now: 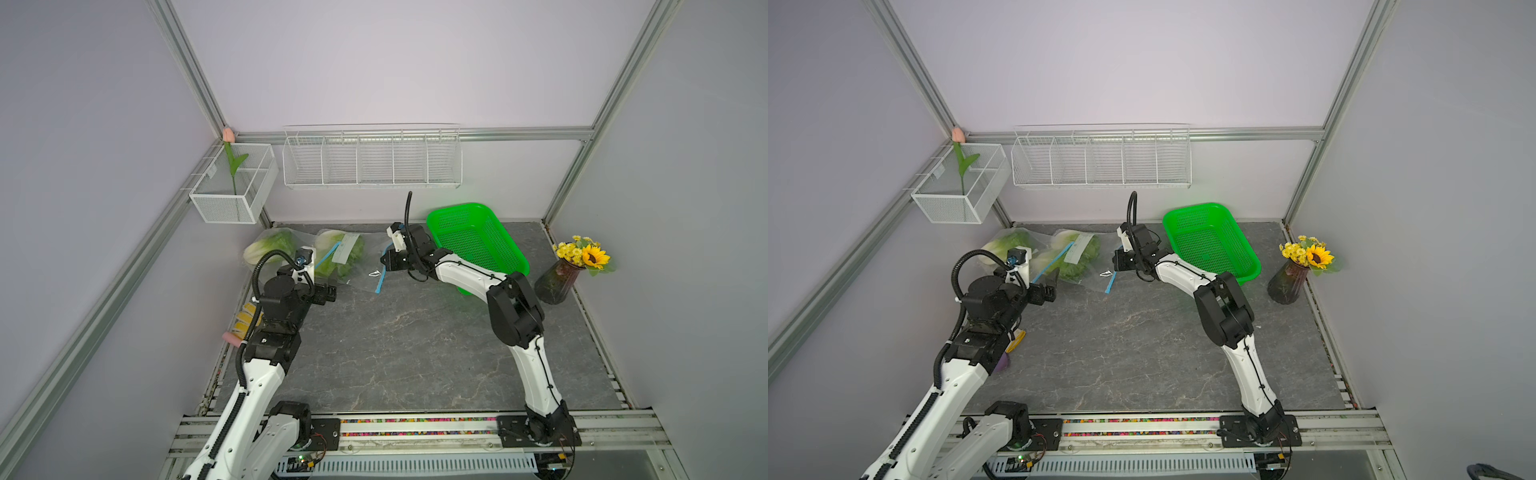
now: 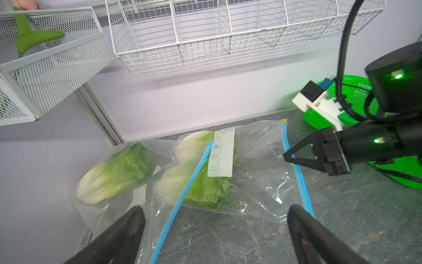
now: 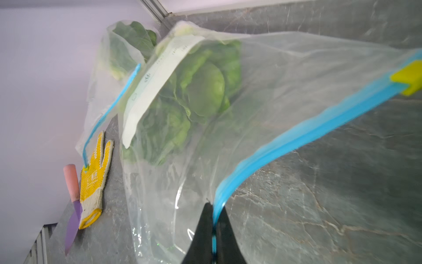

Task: Open the zip-top bag and take out the chinese cabbages
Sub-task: Move the zipper food storage bag to the center of the board.

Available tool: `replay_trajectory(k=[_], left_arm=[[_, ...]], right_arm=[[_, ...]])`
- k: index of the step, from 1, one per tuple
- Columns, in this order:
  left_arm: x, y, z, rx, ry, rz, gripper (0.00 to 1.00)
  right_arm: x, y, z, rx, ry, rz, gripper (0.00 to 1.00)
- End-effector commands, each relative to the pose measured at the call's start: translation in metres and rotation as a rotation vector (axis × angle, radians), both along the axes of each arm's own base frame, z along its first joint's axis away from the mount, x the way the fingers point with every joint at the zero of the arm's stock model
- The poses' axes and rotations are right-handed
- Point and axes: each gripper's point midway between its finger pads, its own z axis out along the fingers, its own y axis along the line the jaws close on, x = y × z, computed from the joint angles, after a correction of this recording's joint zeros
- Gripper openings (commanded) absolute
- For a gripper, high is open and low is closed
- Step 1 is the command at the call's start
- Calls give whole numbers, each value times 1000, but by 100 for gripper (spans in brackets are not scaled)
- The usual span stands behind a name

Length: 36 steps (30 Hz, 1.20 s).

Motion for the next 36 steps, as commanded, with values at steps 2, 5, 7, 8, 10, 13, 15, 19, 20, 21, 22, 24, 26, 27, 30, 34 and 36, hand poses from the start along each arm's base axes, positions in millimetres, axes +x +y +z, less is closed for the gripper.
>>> replay_trajectory(k=[2, 5, 7, 8, 10, 13, 15, 19, 20, 21, 22, 24, 26, 27, 30, 34, 36], left_arm=[[3, -5, 4, -38, -17, -17, 99], [5, -7, 5, -56, -20, -20, 99], [6, -7, 5, -73, -21, -19, 99], [7, -9, 6, -82, -23, -26, 99], [8, -12, 7, -95, -22, -42, 99], [13, -16, 8, -117, -11, -51, 99], [15, -19, 10, -128, -8, -65, 99], [17, -25, 16, -146, -24, -99, 99], [18, -26, 18, -153, -31, -101, 99], [19, -26, 19, -158, -34, -100, 99], [20, -26, 20, -165, -36, -100, 99], [21, -28, 23, -175, -42, -106, 99], [23, -30, 26, -181, -46, -115, 99], [23, -31, 28, -183, -50, -121, 99], [20, -40, 35, -192, -71, -183, 99], [15, -62, 48, -201, -89, -324, 99], [12, -73, 54, -211, -91, -392, 99]], right_arm=[[-10, -18, 61, -89, -210, 59, 7], [-20, -27, 85, -147, -298, 125, 7], [-31, -29, 99, -190, -358, 208, 7], [-35, -32, 107, -211, -384, 236, 7], [-42, -38, 121, -236, -416, 277, 7], [-51, -47, 147, -230, -444, 317, 7], [-61, -51, 162, -211, -465, 358, 7], [-81, -64, 192, -196, -528, 425, 7], [-86, -67, 200, -192, -548, 434, 7], [-92, -69, 207, -184, -563, 454, 7], [-98, -71, 214, -173, -579, 476, 7], [-113, -74, 226, -146, -603, 523, 7], [-127, -78, 235, -131, -615, 575, 7], [-134, -79, 236, -129, -615, 606, 7], [-153, -86, 237, -142, -619, 679, 7], [-164, -100, 234, -169, -592, 716, 7], [-165, -108, 227, -188, -564, 720, 7]])
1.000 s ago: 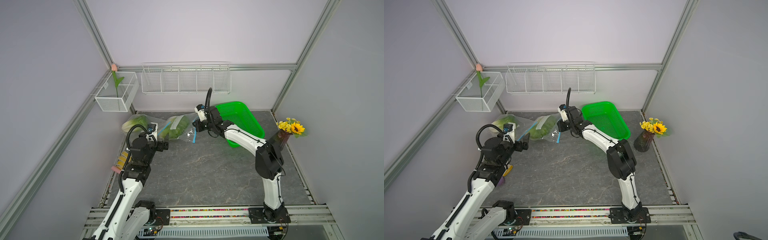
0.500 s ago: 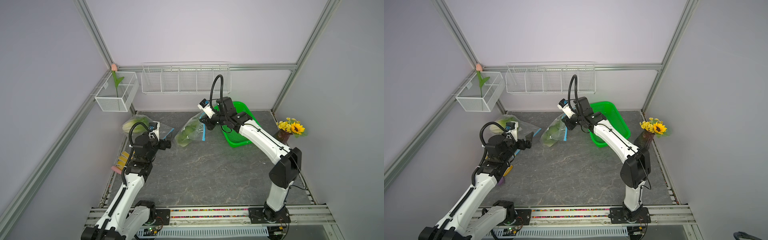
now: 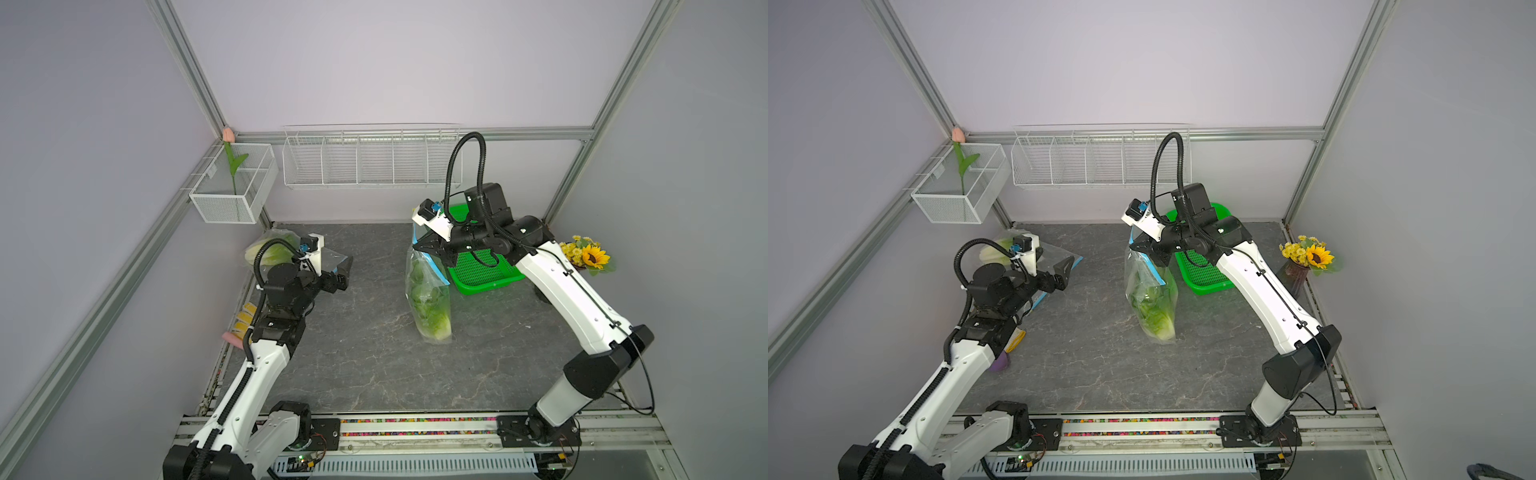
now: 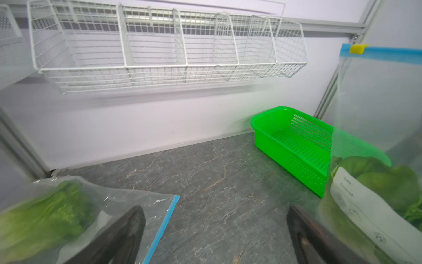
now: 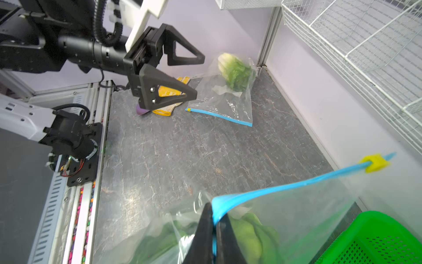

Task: Open the zip-top bag and take out the chinese cabbages
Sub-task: Move the zipper food storage bag to the center of the board.

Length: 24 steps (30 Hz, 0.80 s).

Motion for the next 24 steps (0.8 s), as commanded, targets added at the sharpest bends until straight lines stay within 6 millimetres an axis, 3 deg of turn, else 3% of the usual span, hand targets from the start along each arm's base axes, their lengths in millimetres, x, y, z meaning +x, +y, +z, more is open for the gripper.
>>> replay_trajectory(k=[1, 4, 16, 24], left_arm=[[-7, -26, 30, -36, -67, -162, 99], [-6, -38, 35, -59, -72, -239, 99], [11, -62, 34, -41, -83, -329, 99], [32, -113, 30, 10, -18, -616, 99]], right_arm=[[-16, -14, 2, -24, -12, 65, 7], [-20, -27, -13, -60, 30, 69, 7], [5, -47, -61, -150, 180, -145, 9], [-4, -58, -70, -125, 165, -119, 7]])
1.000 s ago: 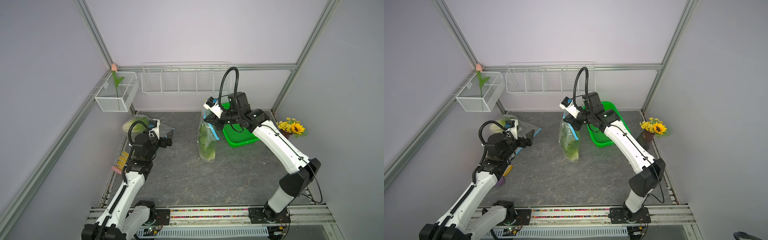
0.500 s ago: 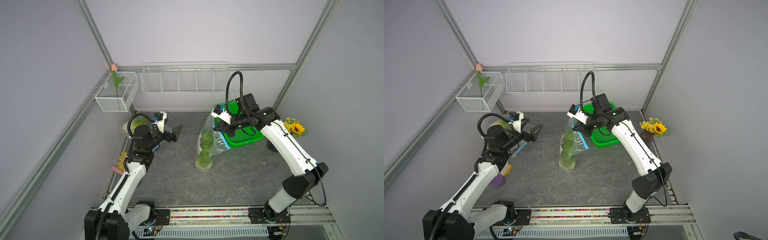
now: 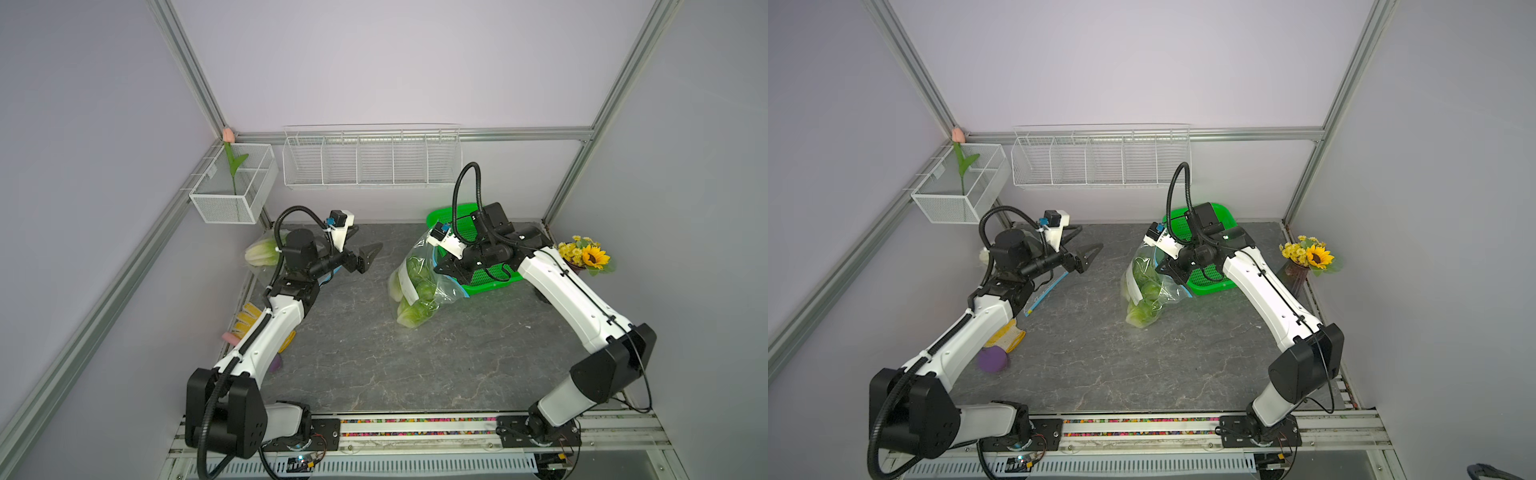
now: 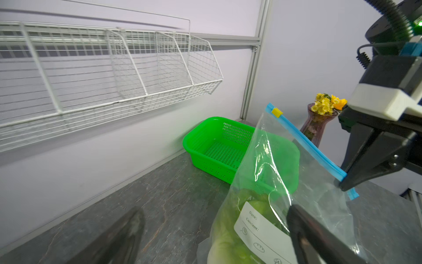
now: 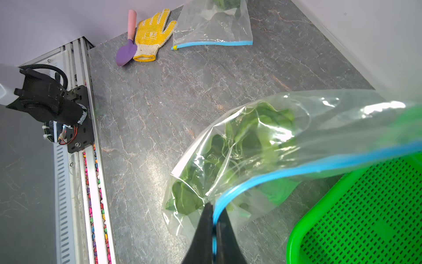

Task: Open the zip-top bag and take out the chinese cabbages
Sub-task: Move the zipper food storage bag to the center of the board, then adjust the zipper food storage bag at the center of the board.

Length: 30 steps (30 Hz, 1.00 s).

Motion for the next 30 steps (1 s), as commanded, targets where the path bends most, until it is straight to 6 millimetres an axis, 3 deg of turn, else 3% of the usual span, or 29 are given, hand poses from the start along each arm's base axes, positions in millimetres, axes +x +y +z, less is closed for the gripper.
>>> replay_trajectory(k=[1, 8, 12, 14, 17, 26, 30], left_arm=[[-3, -29, 4, 45, 2, -194, 98], [-4, -100, -22, 210, 120, -477, 98], [-1, -124, -36, 236, 194, -578, 99], [0, -131, -39, 232, 206, -606, 99], [3, -138, -41, 220, 208, -629, 91], [-6, -149, -35, 160, 227, -706, 51], [-11, -155, -35, 144, 244, -735, 50]], right_arm=[[-9, -1, 21, 61, -52, 36, 7], [-20, -1, 27, 99, -41, 100, 7], [-23, -3, 29, 105, -44, 110, 7], [-29, -5, 26, 93, -21, 114, 7], [-31, -8, 26, 89, -16, 117, 7], [-30, -10, 26, 90, -17, 112, 7], [-29, -10, 26, 90, -20, 108, 7]])
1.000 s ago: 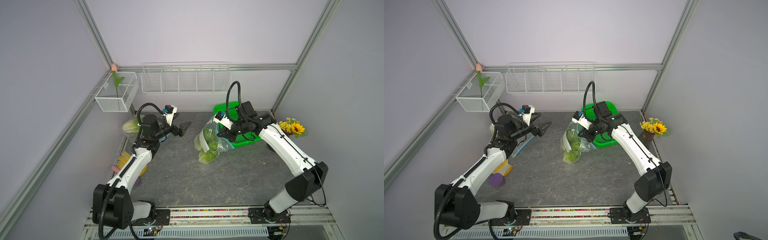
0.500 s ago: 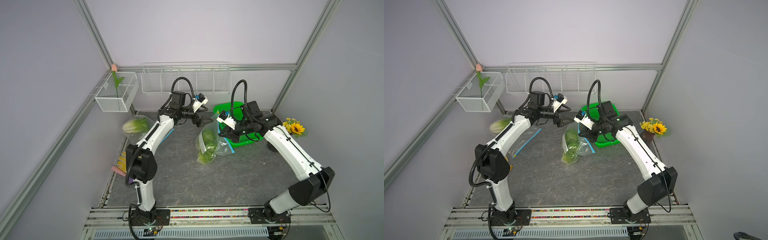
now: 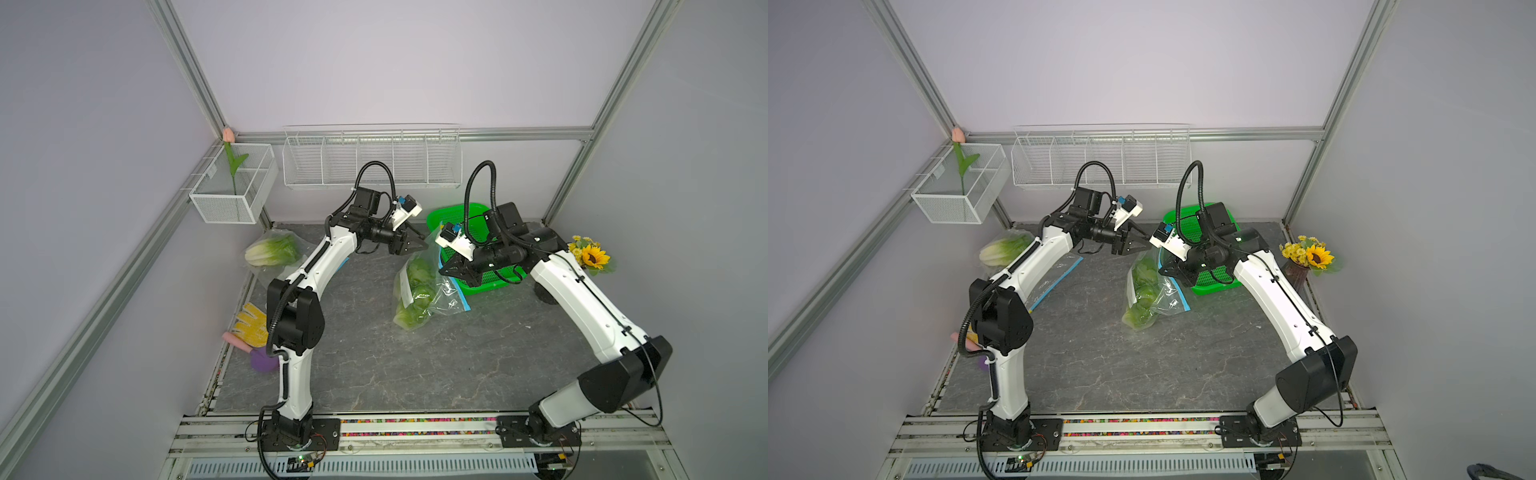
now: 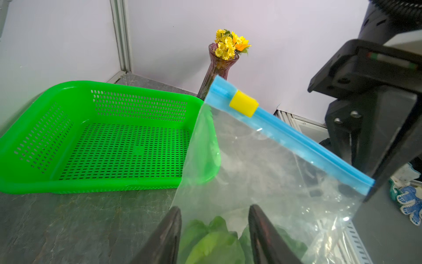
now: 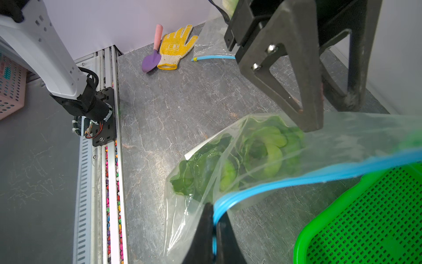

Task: Open the zip-top bag and take out the chinese cabbages
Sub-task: Adjust the zipper food storage bag at the center of the board.

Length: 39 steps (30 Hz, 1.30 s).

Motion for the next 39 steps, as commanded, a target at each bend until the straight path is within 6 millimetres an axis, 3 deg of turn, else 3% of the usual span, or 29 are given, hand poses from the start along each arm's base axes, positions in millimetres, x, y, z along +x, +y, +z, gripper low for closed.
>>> replay_trajectory(k=[1, 3, 5, 10, 14, 21, 22, 25, 27, 33, 39], left_arm=[[-10, -9, 10, -35, 9, -62, 52], [-10, -13, 9, -29, 10, -61, 69], [-9, -16, 6, -23, 11, -62, 71], [-13, -22, 6, -42, 41, -101, 42], [-17, -23, 9, -51, 35, -118, 0], [-17, -16, 14, -21, 13, -61, 0], [-15, -15, 15, -19, 19, -36, 0], [-4, -11, 23, -13, 22, 84, 0], [3, -7, 29, -30, 16, 174, 0], [4, 3, 38, -76, 27, 283, 0], [1, 6, 38, -74, 21, 296, 0]], right_arm=[[-9, -3, 4, 14, -7, 25, 7], [-9, -3, 5, 15, -7, 24, 7], [-9, -3, 6, 18, -8, 27, 7], [-9, -4, 5, 13, -9, 25, 7], [-8, -6, 4, 8, -8, 18, 7], [5, -16, 7, 13, -55, -59, 11], [8, -18, 8, 18, -63, -76, 15], [19, -22, 17, 34, -94, -155, 63], [28, -22, 30, 78, -119, -211, 79], [79, -32, 75, 253, -210, -571, 85], [89, -12, 80, 205, -256, -634, 87]])
